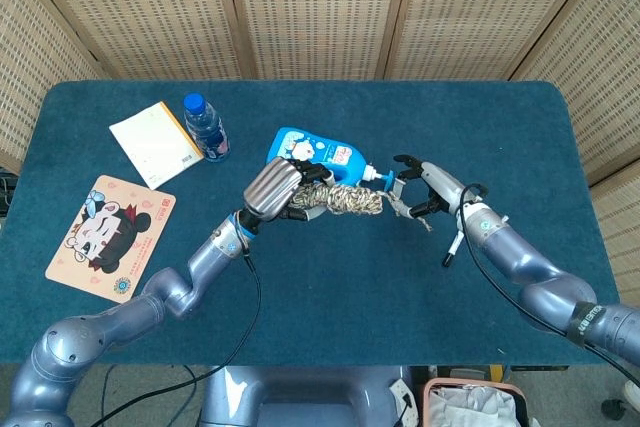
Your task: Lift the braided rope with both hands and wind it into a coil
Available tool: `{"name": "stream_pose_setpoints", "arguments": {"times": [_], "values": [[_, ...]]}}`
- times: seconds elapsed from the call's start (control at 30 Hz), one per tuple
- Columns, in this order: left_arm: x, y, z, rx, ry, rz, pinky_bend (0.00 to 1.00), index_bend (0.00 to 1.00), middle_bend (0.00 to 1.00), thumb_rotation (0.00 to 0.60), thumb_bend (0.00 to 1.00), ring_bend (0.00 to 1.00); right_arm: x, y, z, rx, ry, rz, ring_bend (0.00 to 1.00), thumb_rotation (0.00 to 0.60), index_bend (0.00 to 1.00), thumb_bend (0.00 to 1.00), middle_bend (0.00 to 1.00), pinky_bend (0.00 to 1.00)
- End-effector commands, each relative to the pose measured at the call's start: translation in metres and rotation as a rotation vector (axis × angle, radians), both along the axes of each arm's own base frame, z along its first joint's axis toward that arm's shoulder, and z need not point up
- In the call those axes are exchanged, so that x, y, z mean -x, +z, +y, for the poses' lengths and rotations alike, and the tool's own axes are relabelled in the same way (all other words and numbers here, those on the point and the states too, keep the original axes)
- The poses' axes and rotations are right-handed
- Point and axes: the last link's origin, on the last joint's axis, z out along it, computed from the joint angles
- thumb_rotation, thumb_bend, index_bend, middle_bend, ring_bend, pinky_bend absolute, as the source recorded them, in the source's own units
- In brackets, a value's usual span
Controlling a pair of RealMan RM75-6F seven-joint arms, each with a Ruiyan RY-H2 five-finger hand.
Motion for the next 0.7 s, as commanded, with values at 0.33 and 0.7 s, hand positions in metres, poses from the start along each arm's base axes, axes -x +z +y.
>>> {"name": "stream_pose_setpoints", "arguments": {"times": [0.33,0.7], "values": [[-0.012,-0.011,0.002,0.001,0.102,-0.036,0.67,0.78,0.62,0.600,0.57,0.58,-0.004,-0.007,0.022,-0.066,-0.066,-0.171,0.00,0.600,0.71,0.46,0.05,0.00],[-0.017,-0.003,0.000,-0.004,0.094,-0.103,0.67,0.78,0.62,0.600,0.57,0.58,0.002,-0.005,0.036,-0.107,-0.038,-0.179,0.00,0.600,0.21,0.02,0.00,0.00]]}}
